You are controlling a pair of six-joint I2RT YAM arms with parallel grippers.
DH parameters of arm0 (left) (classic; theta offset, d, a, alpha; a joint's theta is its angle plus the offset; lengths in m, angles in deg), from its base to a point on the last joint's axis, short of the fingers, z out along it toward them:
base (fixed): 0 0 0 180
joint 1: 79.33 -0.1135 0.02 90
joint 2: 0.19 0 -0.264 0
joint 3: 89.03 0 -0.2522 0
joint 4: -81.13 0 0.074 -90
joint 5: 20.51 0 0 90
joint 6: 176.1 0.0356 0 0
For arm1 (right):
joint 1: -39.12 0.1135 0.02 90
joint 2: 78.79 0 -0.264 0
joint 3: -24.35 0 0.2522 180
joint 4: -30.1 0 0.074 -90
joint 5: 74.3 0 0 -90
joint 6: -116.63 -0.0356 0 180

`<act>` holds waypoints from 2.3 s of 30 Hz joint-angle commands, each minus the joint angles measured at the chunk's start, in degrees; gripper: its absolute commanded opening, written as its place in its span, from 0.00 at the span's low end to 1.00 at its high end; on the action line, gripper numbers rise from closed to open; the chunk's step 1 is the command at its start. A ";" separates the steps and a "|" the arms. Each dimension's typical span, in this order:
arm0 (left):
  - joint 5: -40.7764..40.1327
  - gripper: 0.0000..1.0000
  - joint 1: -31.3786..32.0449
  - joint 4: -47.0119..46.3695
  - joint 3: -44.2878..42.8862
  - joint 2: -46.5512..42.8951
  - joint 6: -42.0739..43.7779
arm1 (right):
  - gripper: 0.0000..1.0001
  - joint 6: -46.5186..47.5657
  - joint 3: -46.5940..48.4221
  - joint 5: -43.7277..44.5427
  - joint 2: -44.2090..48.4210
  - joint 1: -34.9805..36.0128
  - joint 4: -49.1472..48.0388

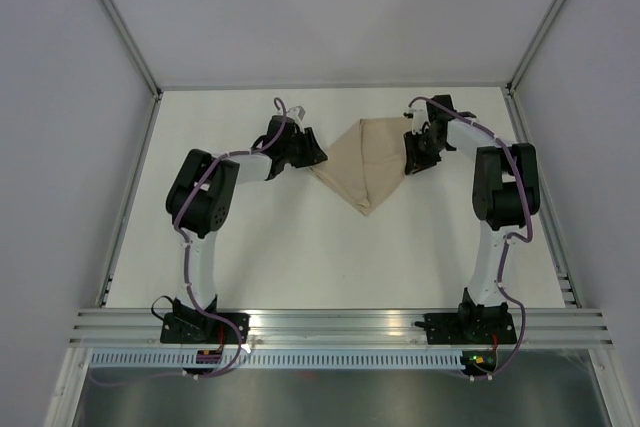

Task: Fold the napkin, place the utensils inside, and roll it up
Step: Adjust the napkin at the center of the board.

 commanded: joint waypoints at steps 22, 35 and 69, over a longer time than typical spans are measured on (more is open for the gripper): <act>-10.19 0.41 8.17 -7.70 23.50 -13.71 -15.22 | 0.33 0.53 16.66 5.66 -11.76 6.17 4.31; -14.85 0.53 6.33 -0.24 23.86 -23.19 -10.66 | 0.34 -0.44 13.41 10.93 -4.48 4.94 3.35; -17.48 0.58 4.75 21.83 6.54 -49.22 3.94 | 0.50 23.91 -11.90 1.53 26.65 14.42 -4.74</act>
